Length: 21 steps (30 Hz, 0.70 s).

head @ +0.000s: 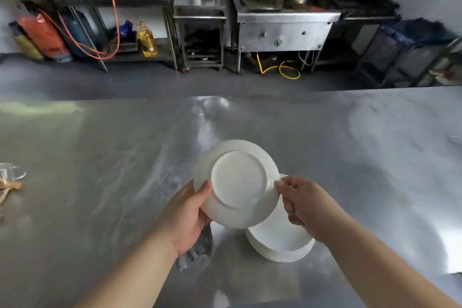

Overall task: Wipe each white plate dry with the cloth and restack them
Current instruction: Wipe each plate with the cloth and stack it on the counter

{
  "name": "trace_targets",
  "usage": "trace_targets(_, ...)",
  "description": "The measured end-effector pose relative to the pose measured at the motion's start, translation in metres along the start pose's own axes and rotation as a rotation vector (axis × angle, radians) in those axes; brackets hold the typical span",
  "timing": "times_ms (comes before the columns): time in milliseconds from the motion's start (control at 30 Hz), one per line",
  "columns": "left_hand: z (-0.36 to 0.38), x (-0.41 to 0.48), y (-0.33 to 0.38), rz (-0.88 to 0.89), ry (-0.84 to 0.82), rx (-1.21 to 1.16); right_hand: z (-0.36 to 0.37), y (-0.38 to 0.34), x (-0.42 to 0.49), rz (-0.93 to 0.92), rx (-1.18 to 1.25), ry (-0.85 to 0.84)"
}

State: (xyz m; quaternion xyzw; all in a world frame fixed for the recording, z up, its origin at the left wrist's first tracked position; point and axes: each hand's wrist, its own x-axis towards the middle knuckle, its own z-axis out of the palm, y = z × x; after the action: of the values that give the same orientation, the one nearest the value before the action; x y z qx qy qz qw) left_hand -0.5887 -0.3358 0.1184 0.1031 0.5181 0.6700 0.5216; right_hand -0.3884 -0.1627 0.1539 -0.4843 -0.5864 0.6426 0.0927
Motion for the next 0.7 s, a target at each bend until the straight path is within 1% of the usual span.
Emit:
trace_targets(67,0.027,0.011,-0.004,0.044,-0.051,0.082,-0.034,-0.001,0.001,-0.009,0.116,-0.039)
trace_targets(100,0.040,0.015,-0.006,0.069,-0.047,0.125,-0.048,-0.002,0.001,-0.017,0.153,-0.057)
trace_targets(167,0.064,0.025,-0.010,0.115,0.031,0.174,-0.074,-0.002,0.003,-0.016,0.214,-0.085)
trace_targets(233,0.086,0.032,-0.013,0.119,0.070,0.141,-0.089,-0.002,0.007,0.029,0.254,-0.099)
trace_targets(300,0.103,0.037,-0.016,0.069,0.048,0.061,-0.097,-0.002,0.009,0.072,0.235,-0.089)
trace_targets(400,0.109,0.040,-0.018,0.054,0.066,-0.089,-0.106,0.001,0.014,0.038,0.199,-0.093)
trace_targets(433,0.107,0.041,-0.020,0.050,0.075,-0.094,-0.108,0.003,0.013,-0.002,0.163,-0.103)
trace_targets(467,0.105,0.040,-0.022,0.038,0.068,-0.069,-0.111,0.007,0.013,-0.057,0.065,-0.101)
trace_targets(533,0.100,0.039,-0.026,0.013,0.032,0.028,-0.115,0.015,0.013,-0.148,-0.197,-0.082)
trace_targets(567,0.099,0.038,-0.029,0.009,0.054,0.097,-0.115,0.020,0.015,-0.171,-0.320,-0.084)
trace_targets(633,0.098,0.036,-0.036,0.008,0.152,0.325,-0.111,0.030,0.019,-0.201,-0.451,-0.082)
trace_targets(700,0.096,0.036,-0.045,0.026,0.223,0.584,-0.106,0.037,0.024,-0.216,-0.490,-0.026)
